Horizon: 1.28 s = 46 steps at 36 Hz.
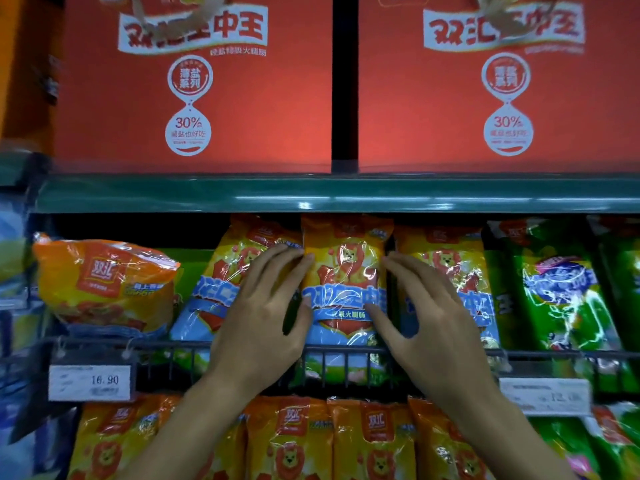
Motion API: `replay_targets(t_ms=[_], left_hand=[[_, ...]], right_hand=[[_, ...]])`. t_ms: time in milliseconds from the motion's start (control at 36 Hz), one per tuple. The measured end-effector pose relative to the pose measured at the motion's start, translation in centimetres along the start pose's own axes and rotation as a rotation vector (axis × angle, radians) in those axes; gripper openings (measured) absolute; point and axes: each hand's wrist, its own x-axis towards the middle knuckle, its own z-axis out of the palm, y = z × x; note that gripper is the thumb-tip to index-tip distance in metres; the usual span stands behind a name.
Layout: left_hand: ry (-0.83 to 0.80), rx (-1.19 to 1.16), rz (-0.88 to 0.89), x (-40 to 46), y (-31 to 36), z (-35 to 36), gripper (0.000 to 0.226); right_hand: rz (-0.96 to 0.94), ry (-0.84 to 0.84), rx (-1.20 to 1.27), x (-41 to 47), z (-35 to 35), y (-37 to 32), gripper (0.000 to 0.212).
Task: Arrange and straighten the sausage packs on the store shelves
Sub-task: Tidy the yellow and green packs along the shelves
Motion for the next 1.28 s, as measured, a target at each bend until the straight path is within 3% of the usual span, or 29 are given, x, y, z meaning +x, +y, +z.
replay_targets(t_ms=[139, 444, 694, 833, 1028, 1278], left_hand=[[0.015, 0.032, -0.005, 0.1, 0.1, 0.3, 0.05], [-0.017, 0.03, -0.006, -0.1, 0.6, -0.2, 0.047], [-0.178, -0.072, 0.015, -4.1, -2.9, -4.8, 0.044], [-0.217, -0.11, -0.004, -6.2, -5.6, -7.5, 0.05], [-0.377, -0.137, 0.113, -7.2, -7.6, -9.3, 0.061], [-0.504, -0.245, 0.032, -7.3, -8.0, -10.1, 0.071]], right_hand=[[-0.198, 0.033, -0.031, -0.7, 1.1, 0.8, 0.046], [-0.207, -0.002, -0.015, -0.7, 1.0, 1.0, 0.05], [-0.094, -0.077, 0.086, -1.4, -0.6, -0.4, 0.052], [-0.07, -0.051, 0.143, -1.9, -0.7, -6.1, 0.054], [0.262, -0.222, 0.294, 0.2, 1.7, -13.9, 0.061], [0.388, -0.489, -0.042, 3.6, 4.2, -16.1, 0.057]])
